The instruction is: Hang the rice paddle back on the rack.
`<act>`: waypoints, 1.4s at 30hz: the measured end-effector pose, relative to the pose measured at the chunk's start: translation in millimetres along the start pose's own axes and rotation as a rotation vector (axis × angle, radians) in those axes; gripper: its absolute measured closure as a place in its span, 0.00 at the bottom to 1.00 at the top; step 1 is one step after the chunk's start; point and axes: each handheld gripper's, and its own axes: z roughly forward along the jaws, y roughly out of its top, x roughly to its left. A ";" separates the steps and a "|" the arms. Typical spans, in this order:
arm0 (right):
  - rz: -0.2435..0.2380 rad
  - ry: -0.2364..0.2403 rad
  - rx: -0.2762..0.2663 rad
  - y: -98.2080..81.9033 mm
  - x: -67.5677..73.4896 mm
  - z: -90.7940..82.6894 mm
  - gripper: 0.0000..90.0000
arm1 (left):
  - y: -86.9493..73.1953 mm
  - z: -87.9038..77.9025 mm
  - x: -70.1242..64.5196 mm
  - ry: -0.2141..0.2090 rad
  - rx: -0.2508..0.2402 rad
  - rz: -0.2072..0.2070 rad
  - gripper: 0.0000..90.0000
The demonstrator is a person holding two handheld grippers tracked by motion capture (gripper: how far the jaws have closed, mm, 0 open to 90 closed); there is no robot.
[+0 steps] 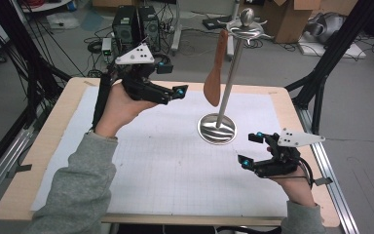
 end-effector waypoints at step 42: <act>-0.022 0.003 -0.022 7.3 2.4 5.3 0.16 | -94.9 -93.3 -1.2 0.115 -0.063 -0.038 0.16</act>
